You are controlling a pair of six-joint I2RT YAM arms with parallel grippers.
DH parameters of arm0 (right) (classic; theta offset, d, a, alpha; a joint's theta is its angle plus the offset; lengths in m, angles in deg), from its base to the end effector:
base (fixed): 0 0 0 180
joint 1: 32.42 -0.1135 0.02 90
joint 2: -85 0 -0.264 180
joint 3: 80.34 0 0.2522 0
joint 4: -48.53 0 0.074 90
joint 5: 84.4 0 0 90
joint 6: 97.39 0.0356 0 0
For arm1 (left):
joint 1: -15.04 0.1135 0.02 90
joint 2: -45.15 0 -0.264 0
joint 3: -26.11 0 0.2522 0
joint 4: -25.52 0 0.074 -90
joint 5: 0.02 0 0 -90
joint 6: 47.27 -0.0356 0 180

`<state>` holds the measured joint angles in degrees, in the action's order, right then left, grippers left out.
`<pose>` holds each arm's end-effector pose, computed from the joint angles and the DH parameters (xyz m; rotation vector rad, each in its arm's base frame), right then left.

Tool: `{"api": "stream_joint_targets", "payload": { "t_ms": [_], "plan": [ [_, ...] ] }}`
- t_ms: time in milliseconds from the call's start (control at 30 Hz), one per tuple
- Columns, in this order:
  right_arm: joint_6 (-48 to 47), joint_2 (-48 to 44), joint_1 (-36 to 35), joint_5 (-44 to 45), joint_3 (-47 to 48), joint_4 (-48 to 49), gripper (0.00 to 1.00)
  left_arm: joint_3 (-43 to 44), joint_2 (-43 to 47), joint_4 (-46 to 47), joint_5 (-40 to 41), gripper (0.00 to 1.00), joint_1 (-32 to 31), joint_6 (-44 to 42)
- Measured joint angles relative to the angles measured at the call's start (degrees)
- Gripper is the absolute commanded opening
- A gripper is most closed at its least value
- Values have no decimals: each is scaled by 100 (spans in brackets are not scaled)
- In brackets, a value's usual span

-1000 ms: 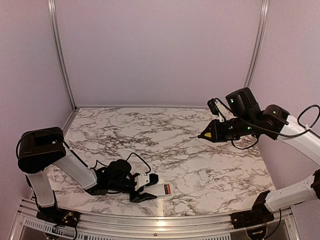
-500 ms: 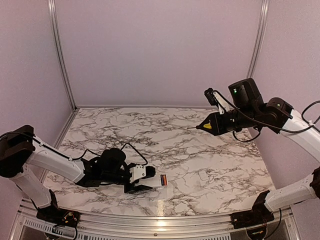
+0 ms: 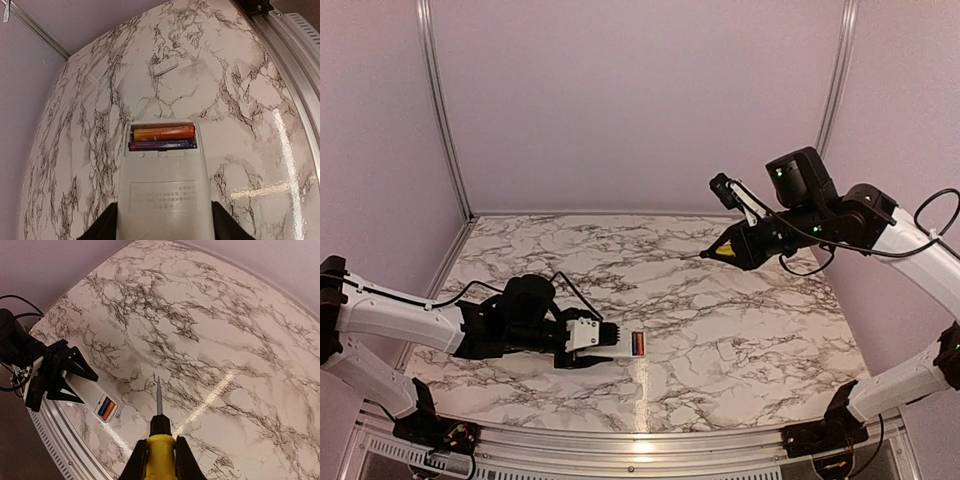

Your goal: Unload the batteries from the remote control

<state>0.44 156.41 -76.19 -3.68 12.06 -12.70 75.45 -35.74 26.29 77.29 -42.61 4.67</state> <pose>0.1799 0.1803 0.3836 -0.8082 2.2054 0.6453 0.1467 -0.2462 0.1866 1.6616 1.3231 -0.4372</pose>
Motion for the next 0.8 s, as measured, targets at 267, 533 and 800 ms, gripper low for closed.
{"api": "stream_joint_targets", "payload": {
  "t_ms": [267,533,800],
  "plan": [
    [-439,365,-890,-74,332,-103,0,0,249,-474,0,0,0,-577],
    [-868,737,-1729,-177,323,-151,0,4,317,-852,-68,0,0,-817],
    [-1005,811,-1838,-273,160,-149,0,7,367,-1003,-175,0,0,-846]
  ]
}}
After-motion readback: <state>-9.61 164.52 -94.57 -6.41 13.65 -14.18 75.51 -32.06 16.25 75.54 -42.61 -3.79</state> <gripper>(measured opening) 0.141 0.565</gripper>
